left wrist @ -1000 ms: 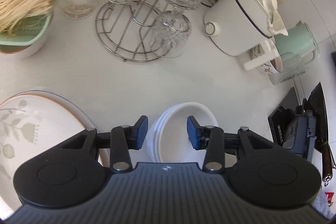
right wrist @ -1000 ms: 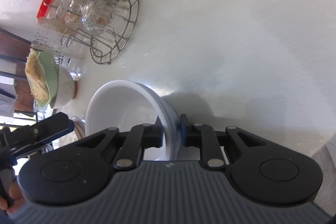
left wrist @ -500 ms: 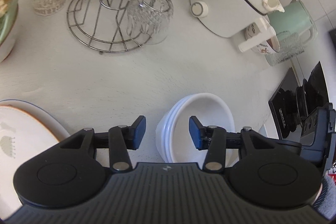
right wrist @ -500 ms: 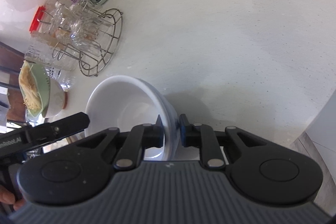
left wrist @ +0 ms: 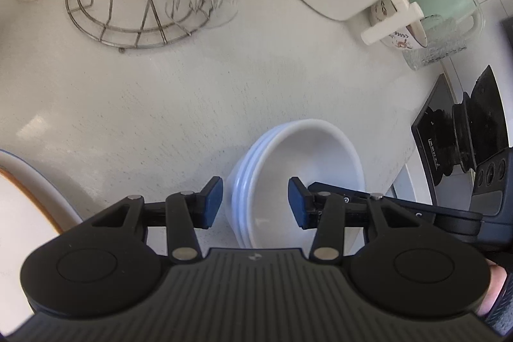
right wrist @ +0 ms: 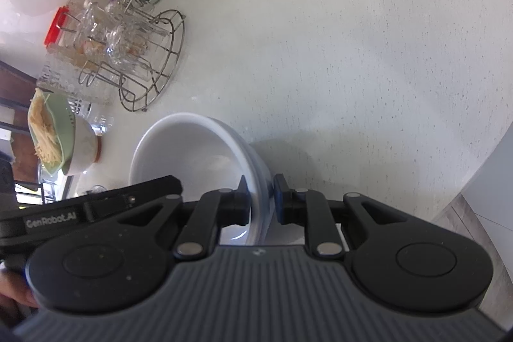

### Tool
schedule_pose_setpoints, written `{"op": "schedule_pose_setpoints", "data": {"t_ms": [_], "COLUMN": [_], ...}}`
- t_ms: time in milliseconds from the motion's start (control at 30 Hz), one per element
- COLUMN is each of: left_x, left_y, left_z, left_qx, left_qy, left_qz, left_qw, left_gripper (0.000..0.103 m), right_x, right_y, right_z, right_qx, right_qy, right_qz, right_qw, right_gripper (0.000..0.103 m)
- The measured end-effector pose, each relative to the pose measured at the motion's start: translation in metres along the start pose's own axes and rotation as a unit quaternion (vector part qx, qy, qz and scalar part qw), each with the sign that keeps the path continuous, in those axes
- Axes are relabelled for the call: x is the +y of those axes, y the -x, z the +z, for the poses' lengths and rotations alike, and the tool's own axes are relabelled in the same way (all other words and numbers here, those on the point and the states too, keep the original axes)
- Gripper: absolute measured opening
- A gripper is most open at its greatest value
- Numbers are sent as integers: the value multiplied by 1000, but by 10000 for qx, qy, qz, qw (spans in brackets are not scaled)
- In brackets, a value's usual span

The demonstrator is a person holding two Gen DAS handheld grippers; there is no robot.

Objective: Organize plates and bowls
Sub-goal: 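Close both grippers on the rim of the stacked bowls, then lift the stacked bowls with both grippers and carry them over the leaf plates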

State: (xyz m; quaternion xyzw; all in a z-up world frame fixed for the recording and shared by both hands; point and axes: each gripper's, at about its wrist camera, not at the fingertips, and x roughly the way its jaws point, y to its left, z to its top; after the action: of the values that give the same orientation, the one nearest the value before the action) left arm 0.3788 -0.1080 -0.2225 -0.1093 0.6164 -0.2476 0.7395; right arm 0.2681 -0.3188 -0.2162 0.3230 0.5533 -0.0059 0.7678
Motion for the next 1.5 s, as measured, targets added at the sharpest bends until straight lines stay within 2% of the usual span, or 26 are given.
{"op": "schedule_pose_setpoints", "data": {"t_ms": [67,133,167,700,1133,1500], "left_x": [2,4,5,1,3,17], "left_y": [-3,-5,-6,19,59,97], "left_z": [-1,-1,-1,1,-4,-13], "left_qx": [-17,-13,-8,-267,-508,-849], "left_qy": [63,76,71,83,224,461], "left_qz": [62,119,134,74,15,20], "left_qw": [10000,9999,9999,9996,9985,9953], "left_gripper": [34,23,21,20,21,21], "right_x": [1,0,-1,8,37,67], "right_y": [-1,-1,-1,20,42,46], "right_z": [0,0,0,0,-2,-3], "right_qx": [6,-5,-14,-224,-367,-405], "right_qy": [12,1,-24,118,463,764], "right_qz": [-4,-43,-48,55,114,351], "right_qw": [10000,10000,10000,9997,9982,9956], "right_gripper": [17,18,18,19,20,21]}}
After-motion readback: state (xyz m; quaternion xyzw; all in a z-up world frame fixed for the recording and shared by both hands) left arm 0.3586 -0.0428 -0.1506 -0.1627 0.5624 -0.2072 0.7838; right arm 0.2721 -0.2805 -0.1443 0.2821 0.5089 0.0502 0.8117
